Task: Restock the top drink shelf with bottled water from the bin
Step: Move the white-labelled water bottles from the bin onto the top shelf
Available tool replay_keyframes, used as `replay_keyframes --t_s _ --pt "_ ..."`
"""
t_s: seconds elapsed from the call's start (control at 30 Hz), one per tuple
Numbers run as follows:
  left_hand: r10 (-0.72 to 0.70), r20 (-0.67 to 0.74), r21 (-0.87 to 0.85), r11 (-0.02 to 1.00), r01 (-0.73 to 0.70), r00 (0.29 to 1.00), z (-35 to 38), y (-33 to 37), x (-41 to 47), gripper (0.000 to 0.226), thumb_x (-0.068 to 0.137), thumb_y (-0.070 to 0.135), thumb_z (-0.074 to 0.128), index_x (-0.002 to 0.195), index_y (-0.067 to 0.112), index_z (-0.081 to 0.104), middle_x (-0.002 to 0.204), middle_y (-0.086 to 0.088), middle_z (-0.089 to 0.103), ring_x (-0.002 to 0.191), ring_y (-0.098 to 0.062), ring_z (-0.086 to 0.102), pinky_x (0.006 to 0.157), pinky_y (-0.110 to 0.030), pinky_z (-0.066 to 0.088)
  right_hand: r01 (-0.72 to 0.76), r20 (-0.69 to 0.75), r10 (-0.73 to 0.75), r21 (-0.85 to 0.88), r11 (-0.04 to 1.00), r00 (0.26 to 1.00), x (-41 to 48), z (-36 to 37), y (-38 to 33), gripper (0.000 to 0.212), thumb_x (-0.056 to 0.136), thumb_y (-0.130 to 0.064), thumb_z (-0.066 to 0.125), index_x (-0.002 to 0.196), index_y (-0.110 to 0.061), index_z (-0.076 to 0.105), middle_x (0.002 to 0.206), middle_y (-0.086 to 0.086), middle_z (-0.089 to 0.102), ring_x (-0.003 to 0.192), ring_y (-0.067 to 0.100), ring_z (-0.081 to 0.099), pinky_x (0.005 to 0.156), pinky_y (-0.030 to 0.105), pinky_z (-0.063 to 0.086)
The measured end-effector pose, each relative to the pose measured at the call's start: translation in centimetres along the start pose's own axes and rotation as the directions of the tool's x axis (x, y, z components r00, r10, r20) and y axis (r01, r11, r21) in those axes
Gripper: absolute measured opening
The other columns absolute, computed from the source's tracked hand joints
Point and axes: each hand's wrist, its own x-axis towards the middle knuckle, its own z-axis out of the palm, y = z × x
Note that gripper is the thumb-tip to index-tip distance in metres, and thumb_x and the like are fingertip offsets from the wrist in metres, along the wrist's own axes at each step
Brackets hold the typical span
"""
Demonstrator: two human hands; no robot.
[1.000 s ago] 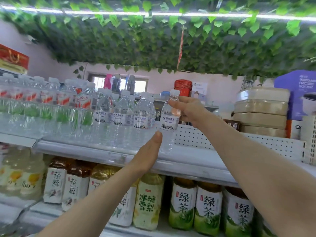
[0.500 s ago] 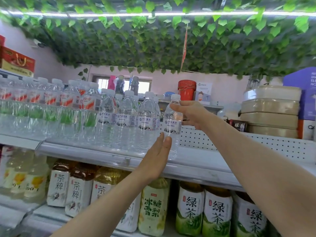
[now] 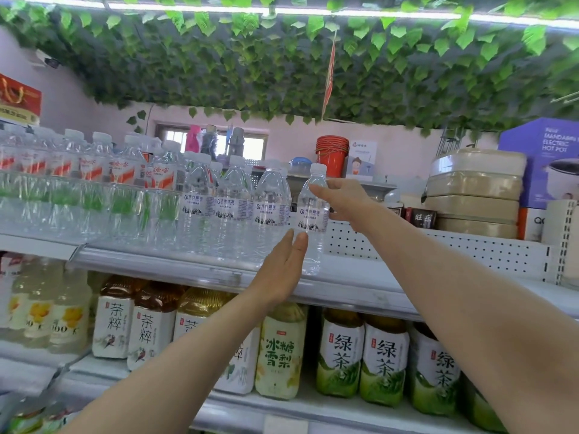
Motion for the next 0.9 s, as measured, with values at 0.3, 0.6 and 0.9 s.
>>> replay_keyframes --t_s 0.3,0.6,0.9 --pt "0.006 -0.17 0.074 0.997 0.006 0.985 -5.1 2.2 -3.8 0.075 0.097 0.068 0.029 0.155 0.02 0.029 0.159 -0.003 0.033 0.145 -0.023 0.031 0.117 -0.042 0.026 0.069 -0.048 -0.086 -0.293 0.954 0.995 -8.8 -0.6 -2.4 0.066 0.089 -0.045 0.074 0.146 -0.021 0.05 0.146 0.002 0.054 0.129 0.024 0.054 0.108 0.047 0.047" --pt "-0.03 -0.227 0.258 0.962 0.09 0.973 -6.1 -0.3 -11.8 0.061 0.096 0.055 0.051 0.146 0.022 0.044 0.149 -0.011 0.044 0.139 -0.029 0.036 0.112 -0.044 0.034 0.037 0.028 -0.025 -0.58 0.814 0.999 -20.3 1.3 -0.5 0.067 0.087 -0.044 0.076 0.146 -0.027 0.049 0.151 0.001 0.05 0.137 0.024 0.048 0.105 0.037 0.04" --pt "-0.199 -0.139 0.322 0.917 0.234 0.97 -2.8 -7.8 -22.8 0.052 0.087 0.049 0.068 0.133 0.026 0.055 0.138 -0.01 0.051 0.131 -0.03 0.042 0.103 -0.042 0.04 -0.105 0.115 0.243 -0.672 0.733 0.963 -31.9 6.8 8.2 0.075 0.084 -0.041 0.08 0.148 -0.028 0.045 0.144 0.01 0.054 0.125 0.03 0.056 0.092 0.035 0.048"
